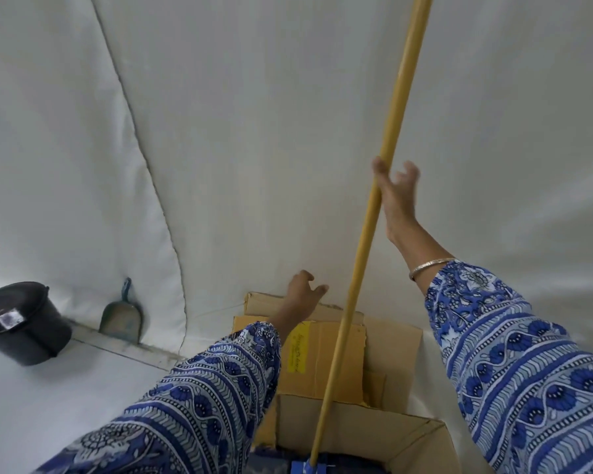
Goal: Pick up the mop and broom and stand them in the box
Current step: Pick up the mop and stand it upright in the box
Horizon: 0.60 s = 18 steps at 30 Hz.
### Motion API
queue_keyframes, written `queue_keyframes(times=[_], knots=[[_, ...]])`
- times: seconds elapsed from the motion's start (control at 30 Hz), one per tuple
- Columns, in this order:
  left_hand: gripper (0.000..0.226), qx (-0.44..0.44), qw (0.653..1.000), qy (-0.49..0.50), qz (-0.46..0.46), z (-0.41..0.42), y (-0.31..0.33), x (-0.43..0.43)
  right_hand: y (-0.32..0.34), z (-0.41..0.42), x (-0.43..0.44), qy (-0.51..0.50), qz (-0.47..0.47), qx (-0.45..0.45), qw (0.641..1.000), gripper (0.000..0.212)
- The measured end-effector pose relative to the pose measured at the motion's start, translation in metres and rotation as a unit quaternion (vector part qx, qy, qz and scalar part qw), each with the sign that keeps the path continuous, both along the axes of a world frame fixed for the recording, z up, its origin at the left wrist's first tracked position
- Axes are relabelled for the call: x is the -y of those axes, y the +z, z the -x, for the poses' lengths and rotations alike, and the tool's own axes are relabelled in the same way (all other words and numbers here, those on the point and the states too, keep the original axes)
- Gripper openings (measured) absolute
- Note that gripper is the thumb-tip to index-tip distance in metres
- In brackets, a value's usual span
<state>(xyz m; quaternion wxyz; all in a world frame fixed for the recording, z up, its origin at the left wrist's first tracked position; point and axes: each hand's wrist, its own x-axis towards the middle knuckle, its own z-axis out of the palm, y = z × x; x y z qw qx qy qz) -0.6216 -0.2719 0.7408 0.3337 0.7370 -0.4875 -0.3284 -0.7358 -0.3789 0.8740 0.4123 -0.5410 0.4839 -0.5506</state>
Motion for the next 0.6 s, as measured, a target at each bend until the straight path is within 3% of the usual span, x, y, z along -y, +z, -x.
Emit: queue_keyframes(times=[0.13,0.23,0.37,0.6], knots=[[0.044,0.004,0.999,0.036,0.02,-0.071,0.014,-0.028,0.015,-0.041,-0.033,-0.273,0.152,-0.005,0.95,0.088],[0.038,0.013,0.998,0.061,0.03,-0.141,0.022,-0.064,0.016,-0.098,-0.065,-0.325,0.221,-0.02,0.919,0.079],[0.033,0.068,0.994,0.08,0.038,-0.27,0.023,-0.147,-0.013,-0.206,-0.123,-0.275,0.177,-0.034,0.944,0.073],[0.032,0.151,0.98,0.126,-0.044,-0.484,0.001,-0.278,-0.098,-0.389,-0.204,-0.097,0.041,-0.117,0.988,0.061]])
